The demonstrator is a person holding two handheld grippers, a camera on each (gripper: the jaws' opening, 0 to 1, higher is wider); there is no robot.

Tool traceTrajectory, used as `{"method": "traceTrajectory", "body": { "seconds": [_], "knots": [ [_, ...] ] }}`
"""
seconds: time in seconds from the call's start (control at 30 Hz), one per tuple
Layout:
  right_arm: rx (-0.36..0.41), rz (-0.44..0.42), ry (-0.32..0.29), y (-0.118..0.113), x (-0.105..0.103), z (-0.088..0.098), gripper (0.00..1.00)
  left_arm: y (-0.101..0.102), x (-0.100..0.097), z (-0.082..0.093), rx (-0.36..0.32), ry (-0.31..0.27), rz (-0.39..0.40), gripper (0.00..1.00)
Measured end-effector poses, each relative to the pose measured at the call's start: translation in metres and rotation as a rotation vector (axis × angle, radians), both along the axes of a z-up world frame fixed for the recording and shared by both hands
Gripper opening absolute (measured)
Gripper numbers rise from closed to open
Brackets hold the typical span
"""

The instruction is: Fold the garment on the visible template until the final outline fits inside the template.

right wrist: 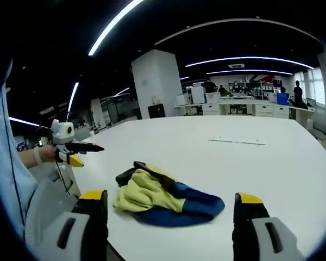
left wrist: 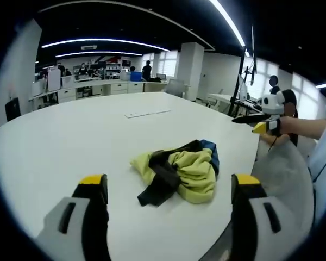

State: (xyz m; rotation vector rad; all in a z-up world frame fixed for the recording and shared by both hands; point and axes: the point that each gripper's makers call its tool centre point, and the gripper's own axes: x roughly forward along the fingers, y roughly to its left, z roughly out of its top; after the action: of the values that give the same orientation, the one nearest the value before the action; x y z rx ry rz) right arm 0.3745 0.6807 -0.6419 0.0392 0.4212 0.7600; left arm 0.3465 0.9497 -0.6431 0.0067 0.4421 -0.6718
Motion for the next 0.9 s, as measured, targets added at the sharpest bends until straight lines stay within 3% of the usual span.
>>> {"method": "traceTrajectory", "body": {
  "seconds": [0.4,0.9],
  "knots": [
    [-0.015,0.005,0.019,-0.003,-0.004,-0.008,0.96,0.003,-0.002,-0.005,-0.019,0.011,0.019,0.85],
    [-0.014,0.006,0.047,-0.004,-0.004,-0.018,0.95,-0.008,-0.005,-0.014,-0.010,0.032,-0.004,0.78]
  ]
}}
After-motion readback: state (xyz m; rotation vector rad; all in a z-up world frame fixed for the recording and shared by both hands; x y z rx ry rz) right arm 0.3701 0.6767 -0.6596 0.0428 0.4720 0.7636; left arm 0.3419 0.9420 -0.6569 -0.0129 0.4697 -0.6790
